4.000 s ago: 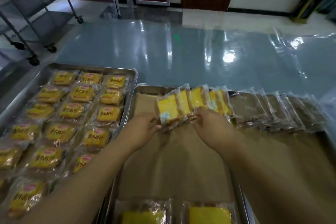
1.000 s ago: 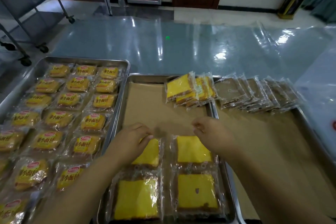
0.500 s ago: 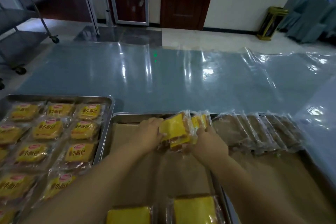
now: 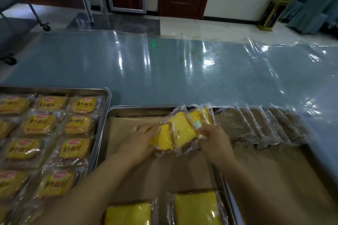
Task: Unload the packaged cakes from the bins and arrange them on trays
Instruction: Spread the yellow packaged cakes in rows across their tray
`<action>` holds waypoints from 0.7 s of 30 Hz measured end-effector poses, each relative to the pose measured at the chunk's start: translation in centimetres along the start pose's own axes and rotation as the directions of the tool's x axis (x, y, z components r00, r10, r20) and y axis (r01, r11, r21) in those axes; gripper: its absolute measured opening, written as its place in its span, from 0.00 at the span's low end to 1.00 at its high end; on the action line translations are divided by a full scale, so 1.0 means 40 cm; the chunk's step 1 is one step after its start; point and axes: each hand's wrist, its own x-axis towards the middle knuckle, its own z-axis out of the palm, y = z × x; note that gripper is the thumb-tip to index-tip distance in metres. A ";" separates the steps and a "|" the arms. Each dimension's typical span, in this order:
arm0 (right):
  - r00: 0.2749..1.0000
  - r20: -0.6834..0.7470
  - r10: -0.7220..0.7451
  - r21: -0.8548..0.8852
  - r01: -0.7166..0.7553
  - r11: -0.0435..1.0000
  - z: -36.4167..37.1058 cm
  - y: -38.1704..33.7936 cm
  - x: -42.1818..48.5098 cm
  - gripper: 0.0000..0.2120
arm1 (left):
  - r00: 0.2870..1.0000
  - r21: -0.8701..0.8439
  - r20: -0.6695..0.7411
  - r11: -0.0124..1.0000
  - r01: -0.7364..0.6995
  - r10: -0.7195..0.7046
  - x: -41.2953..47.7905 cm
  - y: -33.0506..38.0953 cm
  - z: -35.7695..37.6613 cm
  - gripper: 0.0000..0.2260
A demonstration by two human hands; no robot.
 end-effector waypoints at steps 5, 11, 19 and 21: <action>1.000 -0.008 0.022 0.156 -0.020 0.987 -0.006 0.001 -0.015 0.15 | 0.996 0.017 -0.014 0.996 0.083 -0.083 -0.127 -0.022 -0.003 0.29; 0.998 -0.032 -0.058 0.195 0.063 0.979 -0.001 -0.037 -0.036 0.14 | 0.996 -0.011 -0.033 0.997 0.078 -0.079 -0.223 -0.024 -0.013 0.31; 0.985 0.046 -0.166 0.169 0.156 0.973 0.073 -0.146 0.010 0.14 | 0.996 0.042 -0.032 0.995 0.087 -0.086 -0.283 -0.045 -0.025 0.26; 0.979 0.123 -0.162 0.134 0.146 0.980 0.095 -0.166 0.028 0.11 | 0.994 0.034 -0.102 0.998 0.052 -0.049 -0.283 -0.042 -0.030 0.23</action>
